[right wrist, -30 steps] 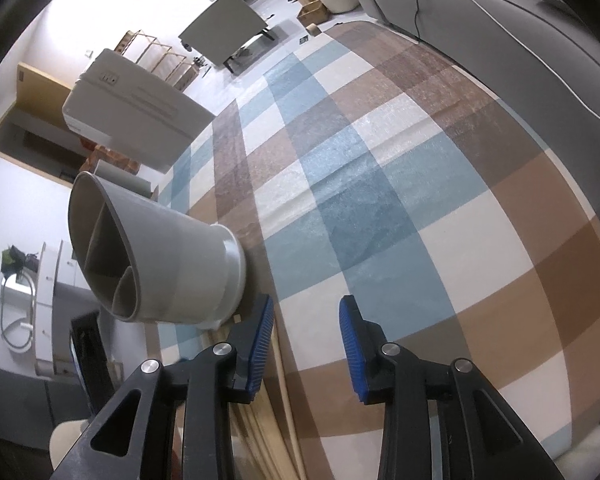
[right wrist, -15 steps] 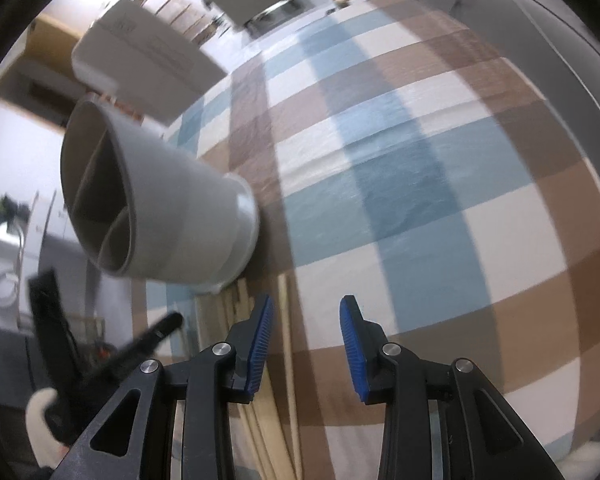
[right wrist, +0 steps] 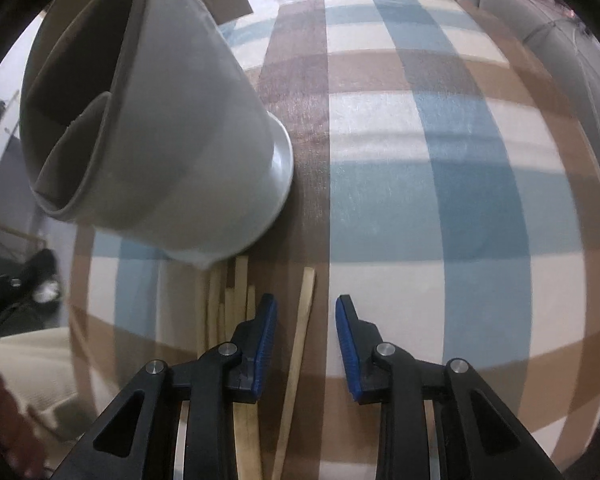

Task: Organize utensils
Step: 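Close the left gripper on one chopstick while the right gripper grasps another, then lift both held chopsticks up above the white utensil holder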

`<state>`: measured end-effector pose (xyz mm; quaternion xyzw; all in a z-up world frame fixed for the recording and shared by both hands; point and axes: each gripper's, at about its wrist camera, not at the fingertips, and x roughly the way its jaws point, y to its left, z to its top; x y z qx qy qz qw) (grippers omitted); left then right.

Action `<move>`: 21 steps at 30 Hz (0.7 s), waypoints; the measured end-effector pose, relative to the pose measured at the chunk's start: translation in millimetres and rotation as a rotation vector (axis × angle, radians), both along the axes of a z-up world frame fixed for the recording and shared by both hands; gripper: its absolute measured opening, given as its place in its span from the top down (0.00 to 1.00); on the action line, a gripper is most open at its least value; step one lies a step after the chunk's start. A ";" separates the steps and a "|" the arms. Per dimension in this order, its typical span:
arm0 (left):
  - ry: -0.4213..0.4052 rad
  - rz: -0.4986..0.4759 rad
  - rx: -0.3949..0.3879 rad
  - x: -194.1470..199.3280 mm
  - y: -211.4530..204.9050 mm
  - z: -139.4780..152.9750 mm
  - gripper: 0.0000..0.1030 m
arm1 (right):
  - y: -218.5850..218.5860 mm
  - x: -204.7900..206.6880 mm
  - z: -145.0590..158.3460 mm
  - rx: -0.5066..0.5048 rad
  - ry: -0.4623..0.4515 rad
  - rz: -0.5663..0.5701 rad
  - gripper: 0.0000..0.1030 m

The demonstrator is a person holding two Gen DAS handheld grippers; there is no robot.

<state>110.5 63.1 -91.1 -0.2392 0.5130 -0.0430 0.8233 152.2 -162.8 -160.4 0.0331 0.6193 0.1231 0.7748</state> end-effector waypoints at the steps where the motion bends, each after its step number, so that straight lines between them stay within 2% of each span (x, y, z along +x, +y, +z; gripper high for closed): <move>1: -0.005 -0.003 0.001 -2.0 -0.2 1.5 0.99 | 3.0 0.3 0.0 -0.024 -0.015 0.003 0.75; 2: -0.010 -0.007 -0.001 -1.5 0.5 2.1 0.99 | 6.8 0.3 -0.7 -0.051 -0.027 0.009 0.77; 4: -0.011 -0.009 0.002 1.8 2.2 0.0 0.99 | 14.8 -0.6 -1.9 -0.126 -0.065 0.031 0.93; 6: -0.008 -0.008 -0.003 5.1 5.9 -3.1 0.99 | 17.4 -1.5 -2.9 -0.152 -0.087 0.039 0.94; 9: -0.002 -0.005 -0.012 3.7 7.7 -2.8 0.99 | 14.7 -1.8 -3.8 -0.135 -0.092 0.029 0.95; 12: -0.012 -0.021 0.004 2.7 2.7 1.5 0.99 | 2.6 -4.8 -1.0 -0.080 -0.100 -0.012 0.95; 16: -0.036 -0.063 0.041 -1.1 -10.1 11.5 0.99 | -21.1 -7.7 19.6 0.040 -0.142 -0.089 0.95; 21: -0.065 -0.112 0.090 -9.2 -25.3 28.8 1.00 | -40.4 -23.3 50.6 0.162 -0.246 -0.164 0.95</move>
